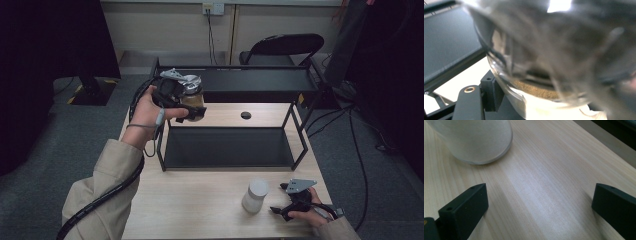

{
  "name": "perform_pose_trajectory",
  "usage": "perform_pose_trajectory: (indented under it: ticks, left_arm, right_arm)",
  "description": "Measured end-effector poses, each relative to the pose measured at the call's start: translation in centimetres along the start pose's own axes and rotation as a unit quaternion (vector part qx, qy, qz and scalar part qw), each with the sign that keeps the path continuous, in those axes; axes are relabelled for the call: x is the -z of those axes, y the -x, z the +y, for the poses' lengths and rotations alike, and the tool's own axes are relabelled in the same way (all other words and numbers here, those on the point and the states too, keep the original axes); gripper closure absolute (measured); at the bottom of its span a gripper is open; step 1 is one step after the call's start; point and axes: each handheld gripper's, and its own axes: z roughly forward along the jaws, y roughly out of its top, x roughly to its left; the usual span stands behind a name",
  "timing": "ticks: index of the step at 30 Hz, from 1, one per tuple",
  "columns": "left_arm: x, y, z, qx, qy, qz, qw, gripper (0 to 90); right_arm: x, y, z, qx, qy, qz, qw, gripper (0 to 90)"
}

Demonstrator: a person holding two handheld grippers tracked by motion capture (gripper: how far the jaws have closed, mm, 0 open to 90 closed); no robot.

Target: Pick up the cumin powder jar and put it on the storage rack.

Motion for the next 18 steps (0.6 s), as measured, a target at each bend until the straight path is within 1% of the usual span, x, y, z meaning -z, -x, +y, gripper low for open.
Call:
perform_pose_trajectory:
  ticks: [3,5,8,11,13,14,15,17,18]
  left_arm:
    - [0.0,0.2,1.0,-0.003,-0.001,0.004,1.0000,30.4]
    - [-0.1,0.3,1.7,0.000,0.003,0.007,1.0000,30.4]
    - [-0.1,0.4,2.9,0.001,0.001,0.011,0.9999,30.5]
    - [-0.3,0.6,4.3,-0.001,-0.002,0.023,0.9997,30.4]
    - [-0.5,0.7,4.8,0.005,0.002,0.030,0.9995,30.4]
    - [-0.7,0.8,5.3,0.003,0.002,0.036,0.9993,30.5]
    - [-0.8,0.8,5.7,0.003,-0.001,0.040,0.9992,30.5]
    - [-1.3,1.1,6.2,0.004,-0.002,0.057,0.9984,30.5]
    - [-1.5,1.2,6.5,0.005,-0.006,0.061,0.9981,30.4]
  right_arm:
    - [0.0,0.0,0.0,0.000,0.000,0.000,1.0000,0.0]
    - [0.0,0.0,0.0,0.000,0.000,0.000,1.0000,0.0]
    - [0.0,0.0,0.0,0.000,0.000,0.000,1.0000,0.0]
    - [0.0,0.0,0.0,0.000,0.000,0.000,1.0000,0.0]
    - [0.0,0.0,0.0,0.000,0.000,0.000,1.0000,0.0]
    - [0.0,0.0,0.0,0.000,0.000,0.000,1.0000,0.0]
    - [0.0,0.0,0.0,0.000,0.000,0.000,1.0000,0.0]
    - [0.0,0.0,0.0,0.000,0.000,0.000,1.0000,0.0]
    - [0.0,0.0,0.0,0.000,0.000,0.000,1.0000,0.0]
